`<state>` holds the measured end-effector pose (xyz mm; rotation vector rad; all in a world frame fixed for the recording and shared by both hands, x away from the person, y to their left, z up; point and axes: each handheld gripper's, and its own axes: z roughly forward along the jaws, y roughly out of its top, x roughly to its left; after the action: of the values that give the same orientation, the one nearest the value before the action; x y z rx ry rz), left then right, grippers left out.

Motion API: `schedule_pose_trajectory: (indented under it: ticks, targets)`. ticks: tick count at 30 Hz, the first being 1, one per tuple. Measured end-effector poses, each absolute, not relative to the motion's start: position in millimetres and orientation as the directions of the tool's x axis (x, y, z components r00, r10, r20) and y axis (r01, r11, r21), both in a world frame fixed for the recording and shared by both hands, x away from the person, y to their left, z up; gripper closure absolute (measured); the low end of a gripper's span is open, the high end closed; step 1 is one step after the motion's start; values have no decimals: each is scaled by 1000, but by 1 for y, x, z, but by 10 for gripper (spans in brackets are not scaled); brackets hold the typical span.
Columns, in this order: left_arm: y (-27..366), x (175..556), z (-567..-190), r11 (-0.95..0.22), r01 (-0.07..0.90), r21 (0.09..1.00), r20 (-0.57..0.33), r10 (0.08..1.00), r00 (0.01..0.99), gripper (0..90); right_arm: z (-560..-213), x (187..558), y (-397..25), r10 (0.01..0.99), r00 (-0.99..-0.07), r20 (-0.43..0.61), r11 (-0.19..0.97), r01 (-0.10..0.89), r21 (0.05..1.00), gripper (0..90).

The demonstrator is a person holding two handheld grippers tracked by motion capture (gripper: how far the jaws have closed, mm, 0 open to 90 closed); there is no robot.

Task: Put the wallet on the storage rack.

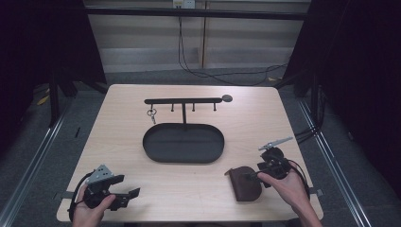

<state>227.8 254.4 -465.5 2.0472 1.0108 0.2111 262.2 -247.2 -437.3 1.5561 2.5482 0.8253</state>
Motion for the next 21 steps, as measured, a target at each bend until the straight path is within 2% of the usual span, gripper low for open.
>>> schedule_pose_trajectory:
  ticks: [8,21]
  targets:
    - [256,230,-468,-341,603,721,-196,734,650,182,-445,275,-234,822,-530,207,437,822,366,155]
    - [255,231,-469,-370,606,704,-169,742,649,187,-456,283,-220,824,-534,189,470,831,299,146]
